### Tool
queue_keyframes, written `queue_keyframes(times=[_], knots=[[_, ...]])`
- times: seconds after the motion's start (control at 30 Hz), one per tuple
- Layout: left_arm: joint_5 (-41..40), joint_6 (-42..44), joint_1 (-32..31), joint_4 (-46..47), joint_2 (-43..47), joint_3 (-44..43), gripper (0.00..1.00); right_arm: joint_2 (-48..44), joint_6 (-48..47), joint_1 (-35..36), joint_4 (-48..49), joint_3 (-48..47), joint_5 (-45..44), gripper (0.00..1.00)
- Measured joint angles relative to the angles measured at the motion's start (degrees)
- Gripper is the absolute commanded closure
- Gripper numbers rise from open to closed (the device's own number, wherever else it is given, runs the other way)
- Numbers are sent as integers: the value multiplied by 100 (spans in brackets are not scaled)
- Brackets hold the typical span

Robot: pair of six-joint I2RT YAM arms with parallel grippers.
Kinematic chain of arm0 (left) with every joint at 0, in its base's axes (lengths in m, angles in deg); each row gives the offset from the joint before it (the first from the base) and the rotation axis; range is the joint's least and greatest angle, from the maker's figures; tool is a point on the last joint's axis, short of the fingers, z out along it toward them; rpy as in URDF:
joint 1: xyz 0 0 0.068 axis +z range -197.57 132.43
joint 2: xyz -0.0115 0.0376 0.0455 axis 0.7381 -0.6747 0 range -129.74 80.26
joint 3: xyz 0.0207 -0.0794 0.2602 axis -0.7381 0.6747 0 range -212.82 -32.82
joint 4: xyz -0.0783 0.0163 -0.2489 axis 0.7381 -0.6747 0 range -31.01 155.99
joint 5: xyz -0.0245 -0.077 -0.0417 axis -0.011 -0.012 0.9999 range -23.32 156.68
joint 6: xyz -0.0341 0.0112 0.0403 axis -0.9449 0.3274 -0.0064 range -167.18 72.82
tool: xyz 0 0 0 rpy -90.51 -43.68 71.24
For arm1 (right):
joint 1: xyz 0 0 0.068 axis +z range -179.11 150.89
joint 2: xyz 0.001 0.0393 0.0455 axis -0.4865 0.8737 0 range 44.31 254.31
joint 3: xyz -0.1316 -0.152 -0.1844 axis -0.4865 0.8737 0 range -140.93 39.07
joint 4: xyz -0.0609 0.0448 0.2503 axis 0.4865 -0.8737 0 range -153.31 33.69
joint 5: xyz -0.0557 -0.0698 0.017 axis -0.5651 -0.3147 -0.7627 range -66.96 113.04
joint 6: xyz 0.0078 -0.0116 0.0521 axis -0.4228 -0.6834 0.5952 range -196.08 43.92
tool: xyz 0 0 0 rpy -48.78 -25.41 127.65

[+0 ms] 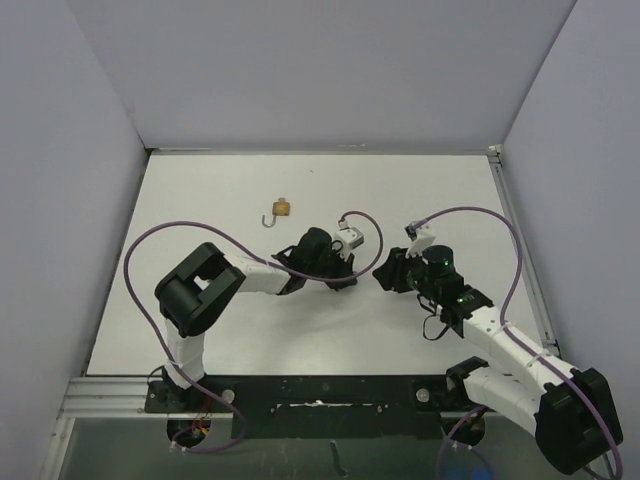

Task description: Unlock with the key

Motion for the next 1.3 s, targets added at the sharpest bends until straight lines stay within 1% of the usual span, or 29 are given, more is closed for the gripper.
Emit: queue_keyframes(times=[0.03,0.07,0.13,0.27,0.3,0.33,0.5,0.6,0.67,0.83,1.03,1.2,1.3], knots=[[-68,9,0,-140,-101,-81,100,-50,15,-20,-24,24,-37,61],[-118,15,0,-234,-162,-122,97,-114,35,-46,-59,50,-81,61],[-208,15,0,-374,-208,-138,80,-205,57,-76,-103,85,-138,61],[-323,-33,0,-402,-208,-162,57,-275,76,-118,-133,94,-212,61],[-350,-26,0,-380,-208,-162,39,-275,79,-120,-133,96,-216,61],[-374,-39,-2,-350,-201,-162,34,-273,79,-120,-133,105,-227,61],[-595,-94,-7,-205,24,-33,34,-173,74,-122,-127,138,-225,59],[-929,-192,-7,-225,435,264,34,50,68,-120,-116,138,-223,59],[-1239,-289,-7,-227,822,466,35,273,50,-120,-81,138,-219,59],[-2131,-608,0,-85,2170,1143,36,1036,7,90,-66,-2,-262,59],[-2771,-964,0,96,3375,2063,36,1987,72,614,-63,-667,-457,59],[-3034,-1196,0,83,3910,2697,36,2677,275,852,-44,-1180,-717,59],[-3126,-1285,0,59,4138,2929,36,3121,409,938,-133,-1510,-909,60]])
